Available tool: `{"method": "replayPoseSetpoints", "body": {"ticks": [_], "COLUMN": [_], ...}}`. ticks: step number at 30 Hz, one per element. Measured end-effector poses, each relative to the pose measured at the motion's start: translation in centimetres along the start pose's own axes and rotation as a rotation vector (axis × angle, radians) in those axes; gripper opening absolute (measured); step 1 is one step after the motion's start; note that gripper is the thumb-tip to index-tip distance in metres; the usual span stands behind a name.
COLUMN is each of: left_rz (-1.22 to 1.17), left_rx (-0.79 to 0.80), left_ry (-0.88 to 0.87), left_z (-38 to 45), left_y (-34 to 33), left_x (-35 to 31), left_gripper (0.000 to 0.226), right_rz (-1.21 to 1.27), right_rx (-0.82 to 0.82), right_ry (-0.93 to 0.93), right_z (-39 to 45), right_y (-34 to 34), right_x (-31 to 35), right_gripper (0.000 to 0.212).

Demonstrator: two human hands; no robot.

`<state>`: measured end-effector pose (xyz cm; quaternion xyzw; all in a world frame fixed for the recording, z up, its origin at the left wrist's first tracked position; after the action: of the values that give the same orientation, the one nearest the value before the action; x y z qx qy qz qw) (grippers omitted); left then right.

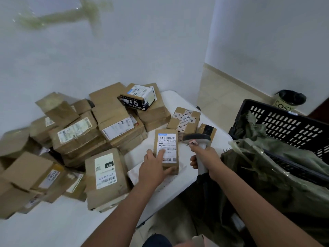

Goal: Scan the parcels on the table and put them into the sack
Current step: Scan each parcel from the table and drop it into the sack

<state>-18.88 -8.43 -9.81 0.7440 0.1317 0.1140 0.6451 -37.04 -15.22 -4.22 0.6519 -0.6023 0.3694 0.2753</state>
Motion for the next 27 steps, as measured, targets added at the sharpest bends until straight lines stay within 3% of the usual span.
{"method": "replayPoseSetpoints", "body": {"ticks": [5, 9, 27], "left_rz": [-0.134, -0.115, -0.083], "left_rx": [-0.009, -0.016, -0.04], "left_ry": [-0.068, -0.088, -0.09], "left_z": [-0.3, -0.5, -0.3], "left_y": [-1.4, -2.0, -2.3], "left_x": [0.8, 1.1, 1.0], "left_gripper": [0.075, 0.075, 0.077], "right_rz": [-0.152, -0.228, -0.263], "right_rx": [0.071, 0.125, 0.166], "right_ry": [0.032, 0.054, 0.024], "right_z": [-0.7, -1.3, -2.0], "right_y": [-1.3, -2.5, -4.2], "right_x": [3.2, 5.4, 6.2], "right_gripper": [0.035, 0.027, 0.032]}}
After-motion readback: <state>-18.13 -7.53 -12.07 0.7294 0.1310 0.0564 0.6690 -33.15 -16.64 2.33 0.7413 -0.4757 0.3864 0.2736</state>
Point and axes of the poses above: each hand's wrist, its own z-axis towards the middle knuckle, its own y-axis out of the back of the hand, x = y × z, the point moved 5 cm from there along z, towards the middle knuckle, and after that the axes turned 13 degrees about z, right-handed, at the moved point
